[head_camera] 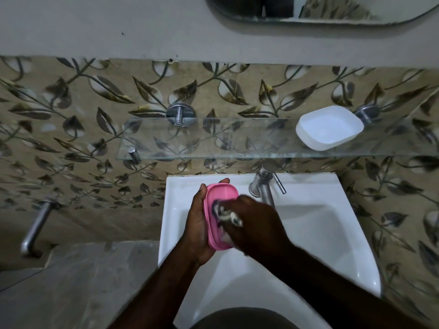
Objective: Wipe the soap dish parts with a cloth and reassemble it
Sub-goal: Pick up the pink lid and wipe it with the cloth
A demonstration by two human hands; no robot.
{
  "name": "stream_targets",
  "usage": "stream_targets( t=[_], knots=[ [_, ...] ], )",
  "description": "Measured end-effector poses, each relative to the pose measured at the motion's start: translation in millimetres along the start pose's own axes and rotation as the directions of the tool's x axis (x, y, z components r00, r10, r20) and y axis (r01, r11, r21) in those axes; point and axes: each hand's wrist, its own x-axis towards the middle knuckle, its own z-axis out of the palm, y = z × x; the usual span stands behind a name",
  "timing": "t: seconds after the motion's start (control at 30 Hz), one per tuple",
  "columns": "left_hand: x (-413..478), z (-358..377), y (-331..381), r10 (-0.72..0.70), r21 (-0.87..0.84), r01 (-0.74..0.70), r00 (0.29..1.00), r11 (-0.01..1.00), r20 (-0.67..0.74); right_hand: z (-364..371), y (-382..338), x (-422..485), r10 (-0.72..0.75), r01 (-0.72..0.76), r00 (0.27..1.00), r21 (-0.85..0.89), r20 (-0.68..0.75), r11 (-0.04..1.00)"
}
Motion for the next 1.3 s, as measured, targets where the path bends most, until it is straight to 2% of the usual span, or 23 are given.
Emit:
stream_targets(
  t=[0.1,0.27,0.43,0.5,0.57,0.6,0.63,0.73,0.77,0.8,0.87,0.93,0.97,1.03,1.1,1.13,1.3],
  knots=[
    [2.4,5.8,5.1,0.029,0.077,-0.029,1.0,0.997,-0.002,-2.9,-2.3,13.0,0.063,-0.057,0.991,0.058,-0.116,0.997],
    [0.4,4.6,10.5,0.003,-0.007,-0.003,0.999,1.0,0.045,-1.9,-6.9,-2.4,-0.008,0.002,0.998,0.091,0.07,0.996],
    [3.2,9.1,8.7,0.023,0.012,-0.024,0.999,1.0,0.033,-7.3,-5.3,21.0,0.118,-0.099,0.981,0.119,-0.157,0.988],
    [4.0,9.2,12.4,0.028,0.023,-0.029,0.999,0.999,0.037,-4.3,-9.8,10.6,0.064,-0.051,0.992,0.121,-0.104,0.991],
    [3.8,5.6,13.9,0.031,0.0,-0.031,0.999,1.0,0.032,-2.4,-13.5,-2.7,-0.009,0.003,0.998,0.092,0.063,0.996],
    [3.0,4.9,13.4,0.029,-0.004,-0.029,0.999,1.0,0.027,-3.5,-11.6,-3.3,-0.016,0.008,0.995,0.077,0.102,0.997],
    [1.7,6.4,12.4,0.023,-0.01,-0.023,0.999,1.0,0.03,-4.6,-7.5,1.1,0.002,-0.007,0.997,0.074,0.075,0.997],
    [-0.5,11.7,5.9,0.013,0.011,-0.014,0.999,1.0,0.038,-12.3,-2.4,22.4,0.143,-0.125,0.974,0.114,-0.175,0.986],
    [-0.8,13.1,4.1,0.015,0.018,-0.015,1.0,1.0,0.028,-13.7,-3.9,25.3,0.146,-0.12,0.964,0.124,-0.221,0.985],
    [-0.7,14.0,4.2,0.014,0.017,-0.014,1.0,1.0,0.015,-13.2,-6.2,24.7,0.119,-0.097,0.972,0.117,-0.201,0.988],
    [0.1,14.2,7.1,0.004,-0.002,-0.004,1.0,1.0,0.006,-7.2,-11.4,13.1,0.025,-0.021,0.999,0.091,-0.042,0.996],
    [-0.5,12.4,10.0,-0.015,-0.002,0.015,1.0,1.0,0.018,-3.6,-11.3,0.7,-0.038,0.033,0.994,0.045,0.103,0.998],
    [-0.6,12.9,11.0,-0.022,0.004,0.022,1.0,1.0,0.023,-4.8,-7.5,1.3,-0.047,0.047,0.994,0.003,0.103,0.999],
    [-0.1,15.0,10.4,-0.01,0.024,0.01,1.0,1.0,0.024,-9.8,0.4,13.4,0.002,-0.002,1.0,-0.021,-0.027,1.0],
    [1.0,17.3,9.6,0.015,0.054,-0.016,1.0,0.998,0.014,-16.5,1.3,25.4,0.097,-0.088,0.983,0.069,-0.158,0.994],
    [1.4,18.6,10.7,0.024,0.058,-0.024,1.0,0.998,0.007,-17.2,-1.3,26.9,0.103,-0.086,0.981,0.104,-0.165,0.991],
    [0.4,14.9,12.3,0.007,0.02,-0.008,0.999,1.0,0.032,-13.2,-10.1,4.6,0.008,-0.023,0.996,0.173,0.085,0.985]
  ],
)
